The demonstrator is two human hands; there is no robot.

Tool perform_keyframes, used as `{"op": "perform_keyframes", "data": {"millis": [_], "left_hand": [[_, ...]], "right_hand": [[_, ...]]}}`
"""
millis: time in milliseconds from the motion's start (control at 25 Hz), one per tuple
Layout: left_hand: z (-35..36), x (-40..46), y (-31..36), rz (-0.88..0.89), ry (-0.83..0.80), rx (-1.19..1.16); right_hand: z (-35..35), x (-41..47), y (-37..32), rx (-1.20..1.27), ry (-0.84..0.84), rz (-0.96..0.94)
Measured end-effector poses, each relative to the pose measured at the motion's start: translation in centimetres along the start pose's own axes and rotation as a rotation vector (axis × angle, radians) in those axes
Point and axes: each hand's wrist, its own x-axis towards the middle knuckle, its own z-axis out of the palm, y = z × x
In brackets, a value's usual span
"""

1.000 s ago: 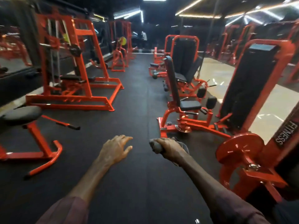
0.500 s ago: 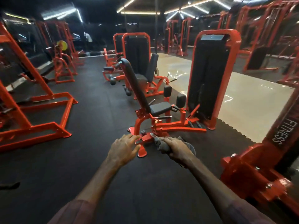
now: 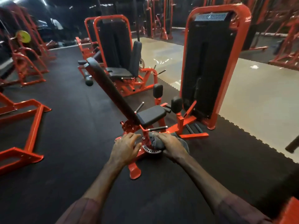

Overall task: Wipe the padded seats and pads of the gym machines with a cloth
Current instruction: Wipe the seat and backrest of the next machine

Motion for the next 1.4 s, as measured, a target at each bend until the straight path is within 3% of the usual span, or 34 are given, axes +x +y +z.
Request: {"op": "perform_keyframes", "data": {"millis": [280,600,840,1040,1200,1400], "left_hand": [[14.6,22.3,-9.1,-0.056,-0.043,-0.158],[24.8,41.0,-14.9,-0.218,-0.087,-0.306],[38.2,49.4,-21.1,-0.397,-0.097,-0.362],[52.7,56.4,-27.5,-0.577,-0.074,-0.343],[62.0,59.7,-30.9,-0.834,-0.06,-0.296],[68.5,60.5,-31.1,-0.949,0.026,-0.214]], "right_hand": [[3.9,19.4,17.0,-0.02,0.008,0.056],[7.4,35.6,32.3,0.02,-0.038,0.129],[16.0,47.6,47.0,0.104,-0.067,0.211],[26.1,58.2,59.2,0.052,-0.135,0.138],[32.7,63.7,64.5,-0.094,-0.303,0.114],[35.7,60.3,66.3,-0.325,-0.41,0.061]]}}
